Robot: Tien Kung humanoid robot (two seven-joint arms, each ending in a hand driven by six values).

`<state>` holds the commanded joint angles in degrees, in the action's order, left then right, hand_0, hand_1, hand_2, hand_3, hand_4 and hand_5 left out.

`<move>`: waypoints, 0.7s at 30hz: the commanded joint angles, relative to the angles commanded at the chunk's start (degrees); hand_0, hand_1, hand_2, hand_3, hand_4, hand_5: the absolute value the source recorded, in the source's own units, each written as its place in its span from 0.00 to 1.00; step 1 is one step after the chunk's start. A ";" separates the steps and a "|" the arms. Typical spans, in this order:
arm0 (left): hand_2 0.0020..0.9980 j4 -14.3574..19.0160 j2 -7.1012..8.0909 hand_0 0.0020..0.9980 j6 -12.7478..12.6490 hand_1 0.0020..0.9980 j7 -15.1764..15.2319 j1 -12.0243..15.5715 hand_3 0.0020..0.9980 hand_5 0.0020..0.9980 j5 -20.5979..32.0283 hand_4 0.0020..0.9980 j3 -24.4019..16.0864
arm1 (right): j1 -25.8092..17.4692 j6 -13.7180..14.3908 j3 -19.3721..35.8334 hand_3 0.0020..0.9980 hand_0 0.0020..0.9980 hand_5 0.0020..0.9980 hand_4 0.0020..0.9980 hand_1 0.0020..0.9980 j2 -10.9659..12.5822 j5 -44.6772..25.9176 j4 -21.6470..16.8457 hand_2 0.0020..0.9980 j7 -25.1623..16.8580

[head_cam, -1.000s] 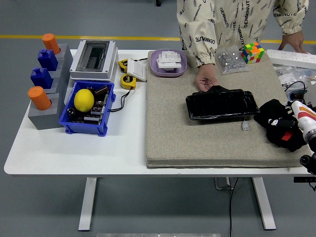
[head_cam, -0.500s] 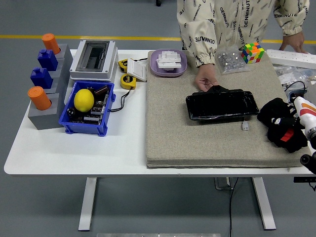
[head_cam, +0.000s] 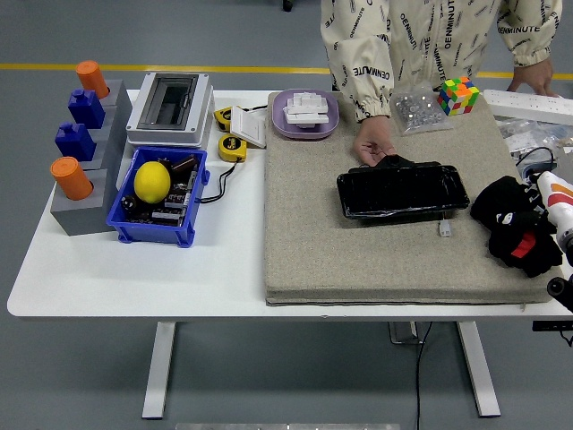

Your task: Pick the rag up,wipe the panel,place it on the desk

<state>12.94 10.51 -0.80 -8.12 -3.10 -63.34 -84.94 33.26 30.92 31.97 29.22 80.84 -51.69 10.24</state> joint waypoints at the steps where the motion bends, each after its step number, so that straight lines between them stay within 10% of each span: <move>1: 0.66 -0.01 0.00 0.61 -0.01 0.64 0.00 0.00 0.56 0.44 -0.02 0.63 -0.03 | 0.04 0.05 0.14 0.43 0.22 0.05 0.98 0.37 0.06 0.06 -0.10 0.42 0.06; 21: 0.65 0.02 0.16 0.61 0.01 0.64 -0.02 0.12 0.56 0.44 0.12 0.63 0.08 | 0.37 0.58 2.00 0.42 0.22 0.00 0.95 0.36 0.36 1.05 -1.89 0.41 1.15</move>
<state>12.96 10.68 -0.79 -8.14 -2.98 -63.22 -84.85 33.63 31.51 33.97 29.57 81.88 -53.57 11.39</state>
